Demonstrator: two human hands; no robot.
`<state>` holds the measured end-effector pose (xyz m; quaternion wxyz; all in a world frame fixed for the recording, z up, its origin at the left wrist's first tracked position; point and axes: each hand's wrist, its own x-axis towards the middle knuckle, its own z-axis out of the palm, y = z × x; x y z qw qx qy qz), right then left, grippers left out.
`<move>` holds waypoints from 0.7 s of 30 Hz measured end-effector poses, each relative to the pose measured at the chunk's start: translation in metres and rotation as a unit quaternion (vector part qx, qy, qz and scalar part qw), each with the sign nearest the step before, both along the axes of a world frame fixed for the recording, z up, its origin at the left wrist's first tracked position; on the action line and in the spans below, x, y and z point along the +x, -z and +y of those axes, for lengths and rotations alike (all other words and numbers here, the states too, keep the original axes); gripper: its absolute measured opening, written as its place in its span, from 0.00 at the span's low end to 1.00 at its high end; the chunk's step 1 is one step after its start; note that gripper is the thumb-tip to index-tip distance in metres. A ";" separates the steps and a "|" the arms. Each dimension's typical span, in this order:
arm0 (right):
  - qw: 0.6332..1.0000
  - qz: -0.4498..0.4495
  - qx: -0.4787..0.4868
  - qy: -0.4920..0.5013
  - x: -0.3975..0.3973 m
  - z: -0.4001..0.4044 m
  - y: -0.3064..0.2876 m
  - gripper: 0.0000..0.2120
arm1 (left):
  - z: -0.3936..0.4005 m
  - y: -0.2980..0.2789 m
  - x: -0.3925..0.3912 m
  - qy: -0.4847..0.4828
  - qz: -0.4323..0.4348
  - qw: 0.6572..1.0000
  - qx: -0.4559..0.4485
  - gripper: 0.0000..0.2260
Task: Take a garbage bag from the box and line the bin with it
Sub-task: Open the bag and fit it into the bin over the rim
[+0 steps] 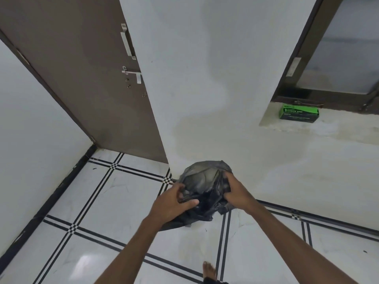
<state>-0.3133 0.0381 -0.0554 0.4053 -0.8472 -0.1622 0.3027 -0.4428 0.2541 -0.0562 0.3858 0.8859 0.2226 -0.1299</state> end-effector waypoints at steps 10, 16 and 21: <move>0.996 0.045 0.072 -0.028 0.013 -0.011 -0.014 0.29 | 0.031 0.034 0.026 -0.157 -0.110 0.965 0.179 0.38; 1.000 0.005 -0.005 -0.010 0.015 -0.017 0.003 0.32 | 0.081 0.037 0.023 -0.144 0.056 0.986 0.068 0.08; 0.970 -0.105 -0.218 0.028 0.025 0.003 0.004 0.24 | 0.109 0.001 0.048 -0.205 -0.036 0.978 -0.005 0.10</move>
